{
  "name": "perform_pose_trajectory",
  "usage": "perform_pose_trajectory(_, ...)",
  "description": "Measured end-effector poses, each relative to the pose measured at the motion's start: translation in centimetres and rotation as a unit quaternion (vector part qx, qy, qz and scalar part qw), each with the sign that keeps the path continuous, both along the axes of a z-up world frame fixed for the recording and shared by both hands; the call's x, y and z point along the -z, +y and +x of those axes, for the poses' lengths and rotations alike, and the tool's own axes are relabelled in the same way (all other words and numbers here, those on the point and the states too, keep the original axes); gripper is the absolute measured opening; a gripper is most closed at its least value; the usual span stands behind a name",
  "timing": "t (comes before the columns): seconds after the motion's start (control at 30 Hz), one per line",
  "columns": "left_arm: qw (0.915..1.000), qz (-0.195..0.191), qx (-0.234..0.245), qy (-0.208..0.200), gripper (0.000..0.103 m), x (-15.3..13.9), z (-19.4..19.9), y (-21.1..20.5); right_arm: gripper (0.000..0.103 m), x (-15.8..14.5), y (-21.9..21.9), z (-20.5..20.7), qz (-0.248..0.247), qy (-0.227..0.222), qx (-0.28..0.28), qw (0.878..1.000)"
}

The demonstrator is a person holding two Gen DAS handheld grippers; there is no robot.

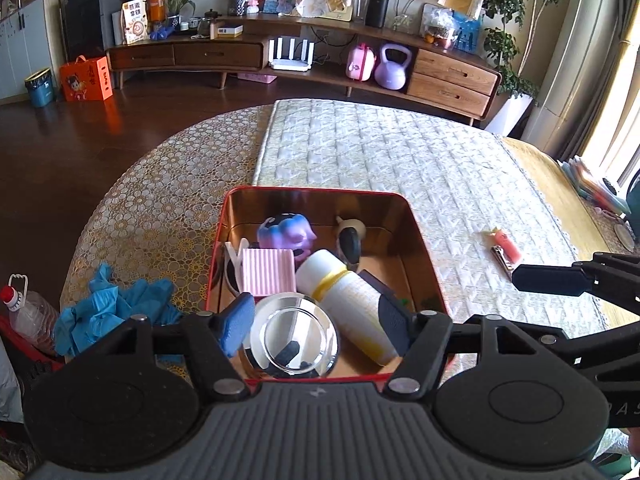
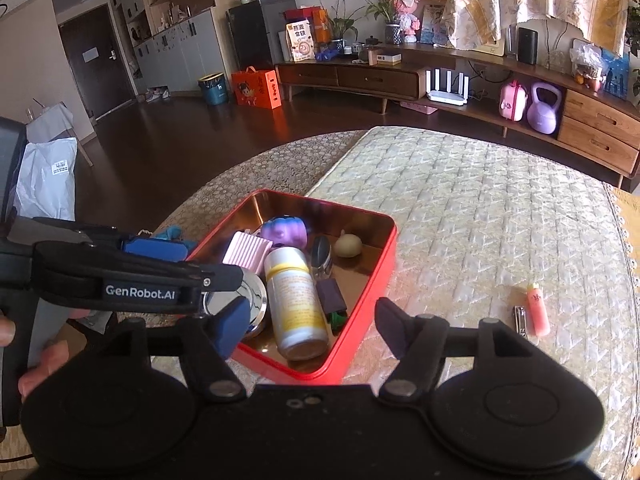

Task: Organize rigid objects
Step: 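Open the left tool on the comb while the right tool releases the cream object, then move both tools back toward the nail clipper and pink bottle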

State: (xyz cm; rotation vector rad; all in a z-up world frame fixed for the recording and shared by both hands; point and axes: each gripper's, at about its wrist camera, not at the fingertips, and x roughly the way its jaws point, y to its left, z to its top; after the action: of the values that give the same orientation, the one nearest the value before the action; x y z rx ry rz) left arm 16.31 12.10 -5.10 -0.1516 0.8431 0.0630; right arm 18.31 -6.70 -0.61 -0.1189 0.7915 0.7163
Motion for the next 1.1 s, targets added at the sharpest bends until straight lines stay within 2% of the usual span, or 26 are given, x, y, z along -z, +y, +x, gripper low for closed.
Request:
perform_pose_trajectory(0.13, 0.9999, -0.001, 0.009, -0.006, 0.073, -0.5, -0.6, -1.1, 0.081, -0.5, -1.3, -0.9, 0.009, -0.006, 0.010, 1.000)
perform_pose_trajectory(0.23, 0.9998, -0.006, 0.018, -0.008, 0.074, -0.8, -0.8, -1.9, 0.086, -0.9, -2.5, -1.4, 0.015, -0.010, 0.017, 1.000)
perform_pose_trajectory(0.33, 0.9996, -0.003, 0.025, -0.014, 0.080, -1.1, -1.0, -3.1, 0.093, -0.9, -4.1, -1.8, 0.020, -0.012, 0.028, 0.999)
perform_pose_trajectory(0.47, 0.9989, -0.008, 0.043, -0.018, 0.081, -1.3, -1.0, -4.5, 0.095, -0.6, -6.5, -1.8, 0.019, -0.012, 0.050, 0.998)
perform_pose_trajectory(0.53, 0.9985, -0.010, 0.051, -0.017, 0.084, -1.2, -0.7, -5.4, 0.100, -0.4, -7.8, -1.6, 0.016, -0.013, 0.065, 0.998)
perform_pose_trajectory(0.77, 0.9972, -0.020, 0.073, -0.003, 0.085, -0.3, 0.8, -8.3, 0.101, 0.2, -11.7, 0.0, 0.010, -0.010, 0.111, 0.994)
perform_pose_trajectory(0.87, 0.9968, -0.021, 0.077, 0.005, 0.090, 0.2, 1.6, -9.7, 0.101, 0.6, -13.1, 1.3, 0.005, -0.009, 0.126, 0.992)
perform_pose_trajectory(1.1, 0.9962, -0.017, 0.086, 0.008, 0.090, 1.3, 4.2, -13.0, 0.101, 1.7, -14.7, 5.4, -0.008, 0.011, 0.151, 0.988)
